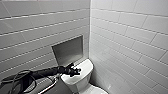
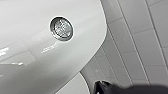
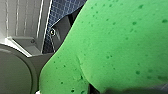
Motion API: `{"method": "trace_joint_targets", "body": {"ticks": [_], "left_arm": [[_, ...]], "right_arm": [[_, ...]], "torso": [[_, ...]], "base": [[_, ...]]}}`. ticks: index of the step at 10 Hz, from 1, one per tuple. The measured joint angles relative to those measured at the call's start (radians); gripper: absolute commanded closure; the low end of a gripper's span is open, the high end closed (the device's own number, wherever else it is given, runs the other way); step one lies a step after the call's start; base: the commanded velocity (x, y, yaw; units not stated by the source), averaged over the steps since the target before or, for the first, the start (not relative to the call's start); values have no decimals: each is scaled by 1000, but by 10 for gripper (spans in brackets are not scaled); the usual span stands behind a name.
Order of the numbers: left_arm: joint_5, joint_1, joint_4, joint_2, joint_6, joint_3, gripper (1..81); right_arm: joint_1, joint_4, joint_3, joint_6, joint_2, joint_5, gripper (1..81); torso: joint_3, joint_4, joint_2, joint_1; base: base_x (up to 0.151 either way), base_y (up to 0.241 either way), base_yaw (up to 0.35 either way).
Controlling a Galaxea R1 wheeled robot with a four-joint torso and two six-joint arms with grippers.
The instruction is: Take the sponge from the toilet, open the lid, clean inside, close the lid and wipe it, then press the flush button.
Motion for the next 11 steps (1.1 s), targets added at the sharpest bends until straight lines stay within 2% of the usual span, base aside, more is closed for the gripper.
{"method": "trace_joint_targets", "body": {"ticks": [2, 8, 11], "left_arm": [[-20, -23, 0, 9, -1, -39, 811], [-39, -42, 0, 117, -11, -179, 811], [-42, -55, 0, 155, -12, -232, 811]], "right_arm": [[0, 0, 0, 1, 0, 1, 811], [11, 1, 0, 3, 5, 3, 811], [12, 3, 0, 3, 5, 2, 811]], "torso": [[-3, 0, 0, 0], [-77, 0, 0, 0], [-84, 0, 2, 1]], "base": [[0, 0, 0], [0, 0, 0], [0, 0, 0]]}}
